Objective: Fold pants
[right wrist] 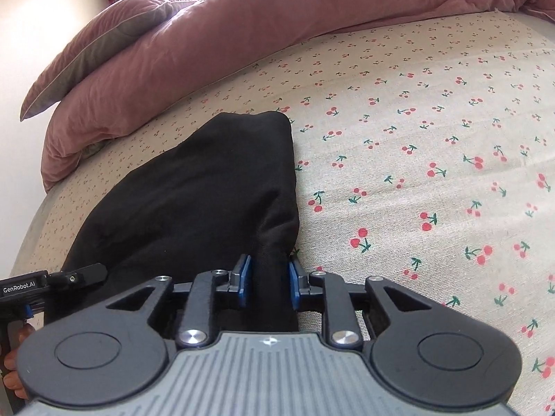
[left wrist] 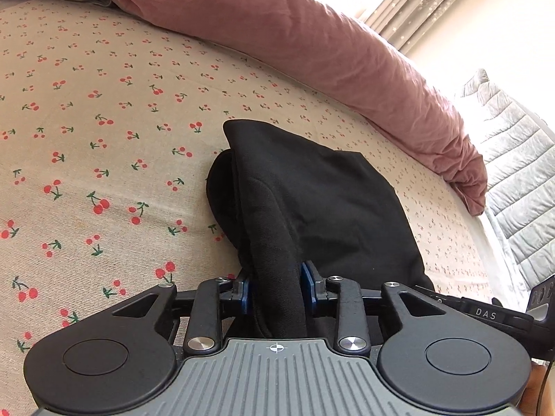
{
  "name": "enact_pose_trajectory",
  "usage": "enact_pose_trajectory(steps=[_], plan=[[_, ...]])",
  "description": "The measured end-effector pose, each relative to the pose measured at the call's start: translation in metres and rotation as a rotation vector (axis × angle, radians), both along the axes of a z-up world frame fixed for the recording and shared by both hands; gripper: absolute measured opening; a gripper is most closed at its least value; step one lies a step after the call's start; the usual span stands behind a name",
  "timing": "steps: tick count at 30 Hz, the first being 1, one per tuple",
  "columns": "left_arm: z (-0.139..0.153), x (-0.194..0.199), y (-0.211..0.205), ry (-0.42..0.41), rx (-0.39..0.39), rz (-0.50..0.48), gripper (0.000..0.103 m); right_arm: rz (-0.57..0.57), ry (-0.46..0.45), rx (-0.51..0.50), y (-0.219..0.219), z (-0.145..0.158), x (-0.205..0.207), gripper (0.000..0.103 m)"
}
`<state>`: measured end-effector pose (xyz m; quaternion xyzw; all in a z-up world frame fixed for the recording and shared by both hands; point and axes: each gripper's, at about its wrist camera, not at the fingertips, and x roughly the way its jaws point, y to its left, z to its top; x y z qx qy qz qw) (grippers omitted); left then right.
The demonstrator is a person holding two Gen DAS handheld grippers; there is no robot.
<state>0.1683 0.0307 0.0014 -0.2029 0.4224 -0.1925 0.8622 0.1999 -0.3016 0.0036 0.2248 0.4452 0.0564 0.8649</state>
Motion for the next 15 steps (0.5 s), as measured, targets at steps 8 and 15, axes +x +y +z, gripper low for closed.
enact_pose_trajectory(steps=[8,15], plan=[[0.035,-0.016,-0.001,-0.103,0.130,0.058,0.031,-0.031,-0.072,-0.113,-0.001,0.028,-0.008,0.031],[0.055,-0.044,-0.028,-0.212,0.322,0.061,0.031,0.083,-0.140,-0.154,0.038,0.044,-0.012,0.031]])
